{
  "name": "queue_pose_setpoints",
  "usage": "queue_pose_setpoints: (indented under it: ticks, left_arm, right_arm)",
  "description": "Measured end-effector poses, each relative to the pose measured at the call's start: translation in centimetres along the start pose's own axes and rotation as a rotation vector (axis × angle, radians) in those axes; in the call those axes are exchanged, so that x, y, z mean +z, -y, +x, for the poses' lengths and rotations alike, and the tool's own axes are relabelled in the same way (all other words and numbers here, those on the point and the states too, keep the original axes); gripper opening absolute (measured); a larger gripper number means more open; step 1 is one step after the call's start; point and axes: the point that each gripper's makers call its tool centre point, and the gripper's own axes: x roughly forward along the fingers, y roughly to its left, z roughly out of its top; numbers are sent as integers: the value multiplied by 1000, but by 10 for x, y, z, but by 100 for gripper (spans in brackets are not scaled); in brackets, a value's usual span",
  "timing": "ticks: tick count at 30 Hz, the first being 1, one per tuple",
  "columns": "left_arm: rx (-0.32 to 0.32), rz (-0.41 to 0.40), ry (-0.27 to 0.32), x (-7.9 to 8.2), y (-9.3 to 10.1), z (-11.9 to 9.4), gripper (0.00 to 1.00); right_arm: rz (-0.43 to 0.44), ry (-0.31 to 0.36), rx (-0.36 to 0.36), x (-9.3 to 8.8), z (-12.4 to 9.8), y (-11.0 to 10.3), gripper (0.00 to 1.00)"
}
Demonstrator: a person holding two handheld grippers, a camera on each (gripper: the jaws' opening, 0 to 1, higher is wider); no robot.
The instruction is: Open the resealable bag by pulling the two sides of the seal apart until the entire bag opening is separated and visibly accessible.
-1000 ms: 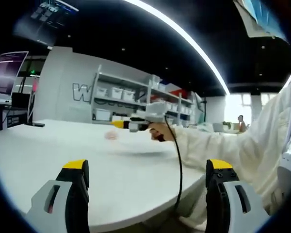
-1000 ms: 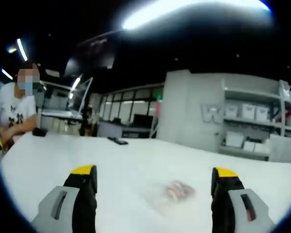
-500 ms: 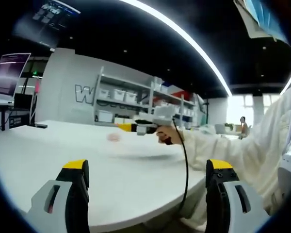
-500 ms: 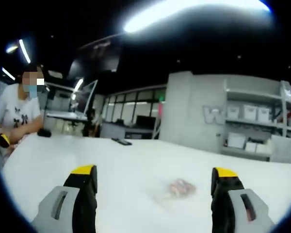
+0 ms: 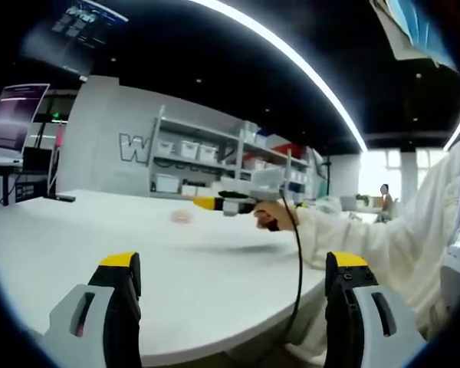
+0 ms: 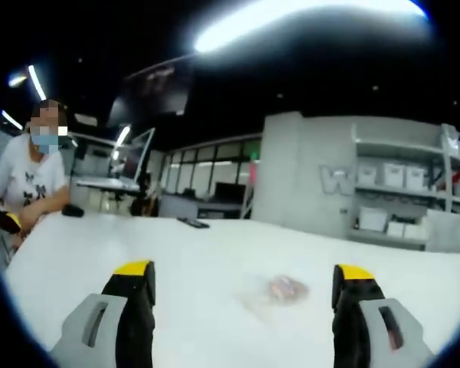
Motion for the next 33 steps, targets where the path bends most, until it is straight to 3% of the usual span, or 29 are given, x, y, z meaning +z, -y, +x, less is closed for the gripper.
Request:
queue_pose_setpoints:
  ticks: [33]
  left_arm:
    - [3, -19, -10, -4, -2, 0, 99]
  right_arm:
    - [-26, -15, 14, -5, -48, -11, 93]
